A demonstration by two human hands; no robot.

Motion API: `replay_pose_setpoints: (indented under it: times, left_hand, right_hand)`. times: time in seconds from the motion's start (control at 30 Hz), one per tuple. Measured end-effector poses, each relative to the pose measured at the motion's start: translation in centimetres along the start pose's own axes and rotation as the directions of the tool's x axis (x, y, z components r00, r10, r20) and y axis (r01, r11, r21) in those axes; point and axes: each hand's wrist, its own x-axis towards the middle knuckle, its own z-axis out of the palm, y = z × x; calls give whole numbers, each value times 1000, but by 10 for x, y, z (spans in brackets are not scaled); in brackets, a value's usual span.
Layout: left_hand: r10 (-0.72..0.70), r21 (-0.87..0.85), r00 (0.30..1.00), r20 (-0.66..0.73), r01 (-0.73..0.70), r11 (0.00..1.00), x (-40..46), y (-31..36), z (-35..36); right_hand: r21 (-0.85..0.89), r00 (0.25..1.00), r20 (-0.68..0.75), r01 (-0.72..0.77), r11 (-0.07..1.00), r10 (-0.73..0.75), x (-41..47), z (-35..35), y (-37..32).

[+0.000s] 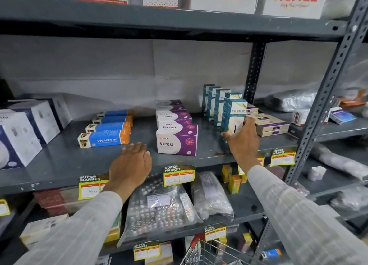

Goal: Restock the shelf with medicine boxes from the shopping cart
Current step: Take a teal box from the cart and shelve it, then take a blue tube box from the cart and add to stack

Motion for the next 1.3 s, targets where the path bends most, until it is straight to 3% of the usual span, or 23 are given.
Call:
replay_pose_setpoints:
  times: [0.17, 0.27, 0.37, 0.43, 0.53, 0.63, 0.77, 0.87, 0.97, 1.17, 1.3]
  left_hand:
    - [-18, -35, 1000, -24, 17, 999, -2, 0, 1]
    - [-62, -151, 995, -73, 50, 987, -6, 2, -4]
    - [-38, -274, 948, -315, -52, 960, -17, 5, -11]
    - [25, -255, 853, -522, -184, 949, -33, 11, -11]
    - [88, -266, 778, -622, -315, 911, -92, 24, 15]
    - [139, -355, 924, -355, -271, 895, -184, 38, 110]
    - [155, -406, 984, -85, -176, 897, -211, 49, 156]
    - [149, -362, 963, 226, -60, 930, -231, 52, 197]
    - [165, -299, 855, 492, -13, 954, -293, 50, 257]
    - [18, -258, 796, 605, 174, 950, -321, 59, 307]
    - [-7, -144, 803, 596, 115, 983, -330, 65, 325]
  right_hand:
    - [-16, 1000, 28, 14, 1000, -13, -3, -5, 0]
    - [9, 999, 9, 33, 999, -33, -17, -12, 4]
    - [82, 998, -28, 56, 995, -54, -40, -25, 8]
    - [105, 987, -62, 155, 982, -149, -63, -35, 12]
    - [155, 947, -87, 320, 935, -310, -123, -52, 35]
    - [103, 921, 202, 319, 942, -334, -216, -46, 114]
    - [40, 874, 404, 279, 959, -271, -245, -35, 149]
    - [-90, 735, 674, 181, 979, -74, -264, -21, 185]
    - [-263, 556, 812, 74, 962, 179, -322, -18, 243]
    - [-458, 295, 863, 112, 882, 411, -387, -3, 318]
    - [-466, 178, 881, 155, 871, 439, -424, 13, 364]
